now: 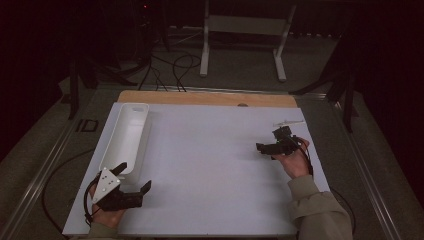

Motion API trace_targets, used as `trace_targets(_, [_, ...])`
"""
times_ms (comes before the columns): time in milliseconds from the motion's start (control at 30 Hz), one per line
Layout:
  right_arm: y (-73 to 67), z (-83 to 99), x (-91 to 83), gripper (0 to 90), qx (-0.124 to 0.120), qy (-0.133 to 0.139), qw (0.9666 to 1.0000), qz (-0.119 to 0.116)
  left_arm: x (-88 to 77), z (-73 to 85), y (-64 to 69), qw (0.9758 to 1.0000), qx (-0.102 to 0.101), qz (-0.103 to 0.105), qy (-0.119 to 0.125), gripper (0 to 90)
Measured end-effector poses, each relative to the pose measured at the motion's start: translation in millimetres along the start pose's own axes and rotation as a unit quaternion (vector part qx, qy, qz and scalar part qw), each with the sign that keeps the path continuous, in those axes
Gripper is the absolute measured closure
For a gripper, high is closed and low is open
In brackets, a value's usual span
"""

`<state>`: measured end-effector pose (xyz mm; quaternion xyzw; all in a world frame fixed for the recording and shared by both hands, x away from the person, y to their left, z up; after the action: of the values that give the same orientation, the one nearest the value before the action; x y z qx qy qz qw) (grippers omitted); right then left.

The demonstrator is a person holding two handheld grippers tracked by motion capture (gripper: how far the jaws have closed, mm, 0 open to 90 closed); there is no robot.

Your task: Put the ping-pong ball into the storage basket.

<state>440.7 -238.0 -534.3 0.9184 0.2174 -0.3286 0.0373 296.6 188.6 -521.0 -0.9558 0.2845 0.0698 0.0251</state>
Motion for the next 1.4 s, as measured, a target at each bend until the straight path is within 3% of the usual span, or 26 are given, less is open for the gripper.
trace_targets(633, [-0.7,9.4,11.6,8.3,0.002,-0.036,0.9993,0.000,0.1,0.3,0.2,1.0000,0.003,0.000,-0.002,0.0])
trace_targets(1400, [0.2,17.5,23.4,9.0,-0.018,-0.067,0.9975,0.013,0.5,0.4,1.3,1.0000,0.006,0.003,-0.003,0.0])
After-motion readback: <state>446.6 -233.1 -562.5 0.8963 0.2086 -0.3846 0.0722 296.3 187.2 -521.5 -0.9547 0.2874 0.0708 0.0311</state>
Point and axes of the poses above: each handheld gripper's, and its own axes: x roughly forward along the jaws, z roughly out of its underside, y roughly to its right, the point moved 9 cm from there along x, roughly forward along the jaws, and after that the axes turned 11 degrees about y, right-handed, at the moved point
